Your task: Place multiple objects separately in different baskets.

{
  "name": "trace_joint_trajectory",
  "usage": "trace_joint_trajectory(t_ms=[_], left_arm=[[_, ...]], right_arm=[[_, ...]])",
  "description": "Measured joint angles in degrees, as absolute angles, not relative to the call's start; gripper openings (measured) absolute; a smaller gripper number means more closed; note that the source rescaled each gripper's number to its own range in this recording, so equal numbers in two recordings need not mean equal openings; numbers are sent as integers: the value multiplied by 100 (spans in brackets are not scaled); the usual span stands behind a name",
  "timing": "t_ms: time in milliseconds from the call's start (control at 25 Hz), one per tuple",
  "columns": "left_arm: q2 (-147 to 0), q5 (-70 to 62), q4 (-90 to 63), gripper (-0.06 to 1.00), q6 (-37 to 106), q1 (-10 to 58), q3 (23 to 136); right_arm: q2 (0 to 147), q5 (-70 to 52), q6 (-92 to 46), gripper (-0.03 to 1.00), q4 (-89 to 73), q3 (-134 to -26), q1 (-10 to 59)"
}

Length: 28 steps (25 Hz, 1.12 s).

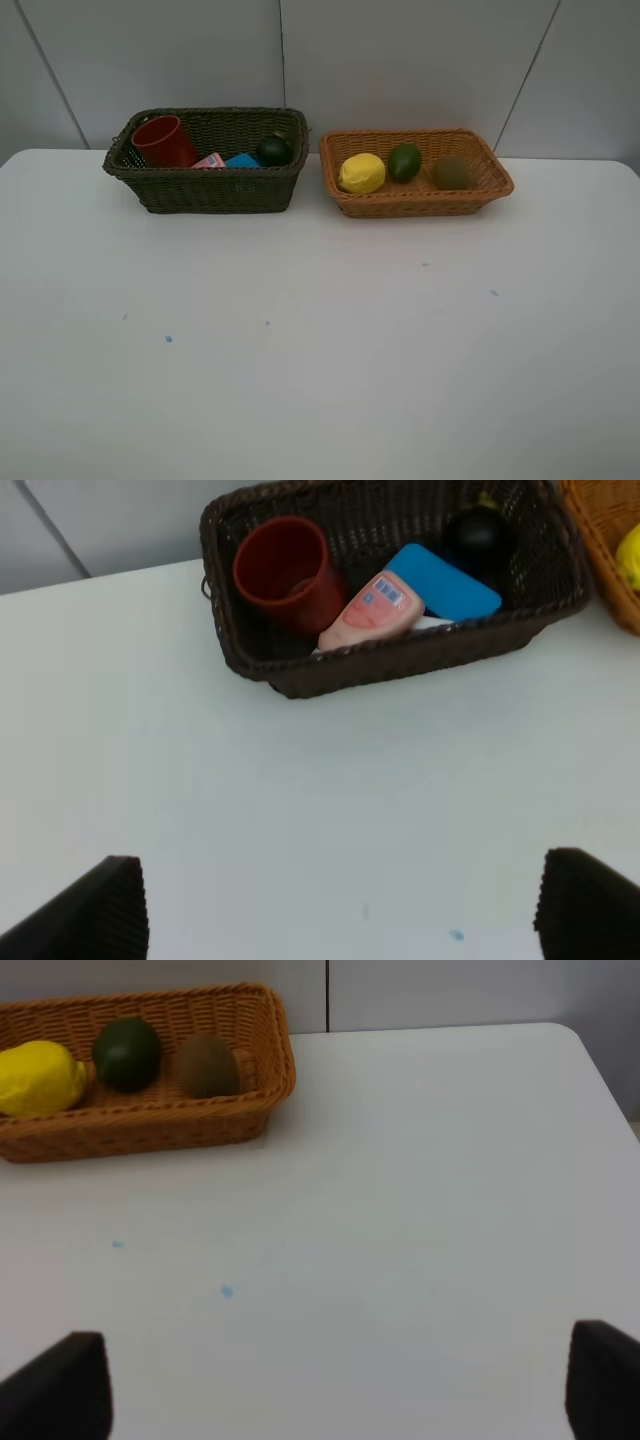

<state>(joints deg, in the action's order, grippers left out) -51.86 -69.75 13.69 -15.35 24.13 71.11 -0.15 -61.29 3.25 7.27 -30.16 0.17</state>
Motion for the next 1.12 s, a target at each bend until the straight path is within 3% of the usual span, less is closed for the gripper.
trace_joint_trajectory(t_ms=[520,1120], left_arm=[[-2410,-7018,1063,100,-1170,2413,4979],[-834,-7012,292,100,-366,2413,3230]], right_arm=[[-15,-6129,325,100,727,-3016,17],[-15,-6129,325,100,727,-3016,17]])
